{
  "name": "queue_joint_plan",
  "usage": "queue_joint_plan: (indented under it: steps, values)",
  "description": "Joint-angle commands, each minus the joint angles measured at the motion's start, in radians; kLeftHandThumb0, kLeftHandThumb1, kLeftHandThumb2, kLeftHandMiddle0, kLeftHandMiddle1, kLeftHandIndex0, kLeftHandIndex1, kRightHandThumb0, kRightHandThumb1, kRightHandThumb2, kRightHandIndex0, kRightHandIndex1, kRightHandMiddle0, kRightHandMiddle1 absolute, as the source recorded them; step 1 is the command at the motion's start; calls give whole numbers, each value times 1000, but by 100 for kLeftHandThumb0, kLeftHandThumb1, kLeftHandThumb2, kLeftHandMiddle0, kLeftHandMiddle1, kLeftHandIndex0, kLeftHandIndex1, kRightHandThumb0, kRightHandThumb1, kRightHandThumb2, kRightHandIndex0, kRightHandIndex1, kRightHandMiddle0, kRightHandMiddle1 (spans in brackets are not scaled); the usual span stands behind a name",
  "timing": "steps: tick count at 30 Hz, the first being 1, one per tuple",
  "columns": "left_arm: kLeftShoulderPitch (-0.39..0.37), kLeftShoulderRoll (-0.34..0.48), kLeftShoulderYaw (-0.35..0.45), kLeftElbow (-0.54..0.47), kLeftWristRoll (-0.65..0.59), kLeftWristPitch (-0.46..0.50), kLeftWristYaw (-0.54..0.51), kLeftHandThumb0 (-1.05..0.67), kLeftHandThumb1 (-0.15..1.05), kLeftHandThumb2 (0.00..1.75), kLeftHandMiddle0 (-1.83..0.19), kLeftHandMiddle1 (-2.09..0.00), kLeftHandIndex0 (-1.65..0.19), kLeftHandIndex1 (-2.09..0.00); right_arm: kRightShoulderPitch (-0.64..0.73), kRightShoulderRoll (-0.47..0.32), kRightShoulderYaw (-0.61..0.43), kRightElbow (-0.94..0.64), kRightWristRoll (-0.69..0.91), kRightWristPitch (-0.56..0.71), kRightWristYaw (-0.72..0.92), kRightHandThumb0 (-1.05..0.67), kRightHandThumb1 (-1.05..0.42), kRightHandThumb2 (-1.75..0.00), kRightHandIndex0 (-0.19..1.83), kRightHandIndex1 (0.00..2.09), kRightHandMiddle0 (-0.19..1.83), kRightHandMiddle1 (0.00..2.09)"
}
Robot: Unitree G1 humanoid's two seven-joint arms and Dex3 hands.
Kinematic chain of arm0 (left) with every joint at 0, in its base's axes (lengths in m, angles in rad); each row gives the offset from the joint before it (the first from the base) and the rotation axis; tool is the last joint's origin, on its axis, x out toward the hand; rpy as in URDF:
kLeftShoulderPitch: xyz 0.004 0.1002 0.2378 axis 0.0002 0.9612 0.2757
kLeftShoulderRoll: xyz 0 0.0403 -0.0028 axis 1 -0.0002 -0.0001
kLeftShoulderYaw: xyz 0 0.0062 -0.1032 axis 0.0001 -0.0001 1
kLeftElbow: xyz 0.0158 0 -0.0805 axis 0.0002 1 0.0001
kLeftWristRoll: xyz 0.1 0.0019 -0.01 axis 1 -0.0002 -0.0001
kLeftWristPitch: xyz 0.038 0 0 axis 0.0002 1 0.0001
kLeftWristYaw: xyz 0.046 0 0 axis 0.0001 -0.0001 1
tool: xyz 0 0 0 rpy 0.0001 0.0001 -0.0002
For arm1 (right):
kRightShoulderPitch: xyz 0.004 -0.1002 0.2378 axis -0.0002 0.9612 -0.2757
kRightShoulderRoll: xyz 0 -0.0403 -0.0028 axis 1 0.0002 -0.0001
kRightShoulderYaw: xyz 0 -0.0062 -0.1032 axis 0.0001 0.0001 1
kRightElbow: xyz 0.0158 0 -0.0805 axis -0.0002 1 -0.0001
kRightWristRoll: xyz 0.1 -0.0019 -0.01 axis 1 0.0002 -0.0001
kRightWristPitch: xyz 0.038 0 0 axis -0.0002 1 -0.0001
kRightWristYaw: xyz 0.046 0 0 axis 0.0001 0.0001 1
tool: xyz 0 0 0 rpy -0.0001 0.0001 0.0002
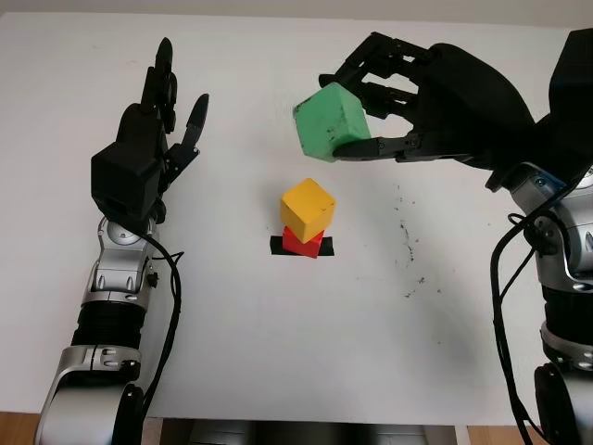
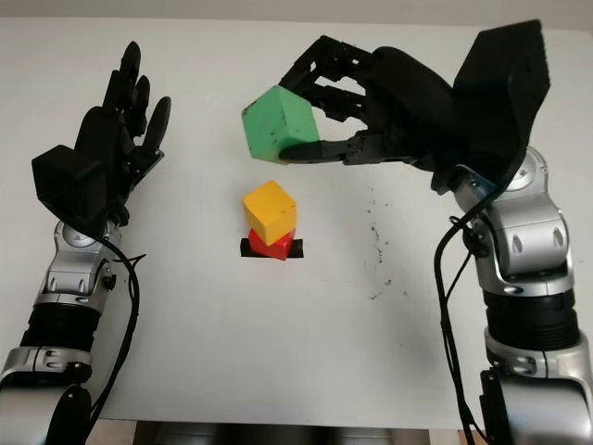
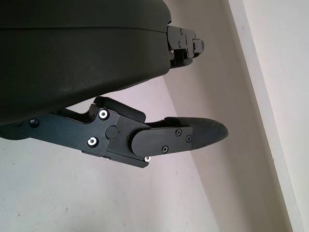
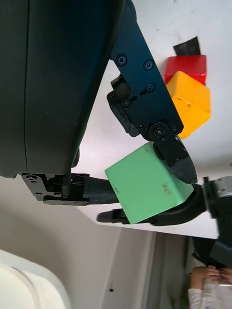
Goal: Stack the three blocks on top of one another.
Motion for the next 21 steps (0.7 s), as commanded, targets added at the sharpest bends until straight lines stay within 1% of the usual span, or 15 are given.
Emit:
queue_joint_plan:
  steps: [1,3,6,11,13,16,19,21]
  values:
    - [14,18,5,-22,-1,5,-5,-64,105,47,7,-5,5,-5,-53,-41,21,3,-18,-14,34,-44,-98,-5,29,1,24,179]
    - [15,18,7,-22,-3,1,-8,-64,105,47,7,-5,5,-5,-104,-80,51,32,-60,-51,81,-46,-95,-5,32,2,30,171]
    - [16,19,7,-19,2,-3,-2,-65,105,46,6,-5,4,-5,-203,-128,95,110,-123,-143,165,-44,-91,-5,35,4,40,159]
    - [17,15,5,-26,4,2,1,-64,105,46,6,-5,4,-5,-354,-173,161,224,-230,-279,271,-45,-87,-5,43,8,54,148]
    - [17,13,2,-29,7,6,4,-64,105,47,6,-5,5,-5,-410,-176,188,264,-269,-324,307,-46,-86,-5,45,9,56,142]
    - [13,6,-2,-27,10,15,11,-65,105,47,5,-6,4,-5,-461,-169,215,302,-312,-359,338,-47,-86,-5,46,9,59,139]
    - [9,-4,-6,-27,8,26,17,-68,105,47,5,-6,3,-6,-479,-155,226,311,-331,-364,355,-47,-86,-5,47,10,59,139]
    - [7,-9,-8,-25,6,24,20,-68,105,46,5,-6,2,-6,-474,-141,224,310,-324,-355,363,-45,-87,-6,44,8,54,146]
